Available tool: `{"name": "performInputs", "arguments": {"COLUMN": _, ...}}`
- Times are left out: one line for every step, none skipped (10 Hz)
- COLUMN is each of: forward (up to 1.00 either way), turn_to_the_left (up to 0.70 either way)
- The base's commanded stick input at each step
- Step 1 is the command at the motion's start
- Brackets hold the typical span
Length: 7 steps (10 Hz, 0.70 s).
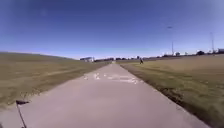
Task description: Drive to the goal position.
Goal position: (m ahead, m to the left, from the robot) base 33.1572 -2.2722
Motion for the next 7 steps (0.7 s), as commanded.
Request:
{"name": "performInputs", "arguments": {"forward": 1.0, "turn_to_the_left": 0.0}}
{"name": "performInputs", "arguments": {"forward": 1.0, "turn_to_the_left": 0.0}}
{"name": "performInputs", "arguments": {"forward": 1.0, "turn_to_the_left": 0.0}}
{"name": "performInputs", "arguments": {"forward": 1.0, "turn_to_the_left": 0.0}}
{"name": "performInputs", "arguments": {"forward": 1.0, "turn_to_the_left": 0.0}}
{"name": "performInputs", "arguments": {"forward": 1.0, "turn_to_the_left": 0.0}}
{"name": "performInputs", "arguments": {"forward": 1.0, "turn_to_the_left": 0.0}}
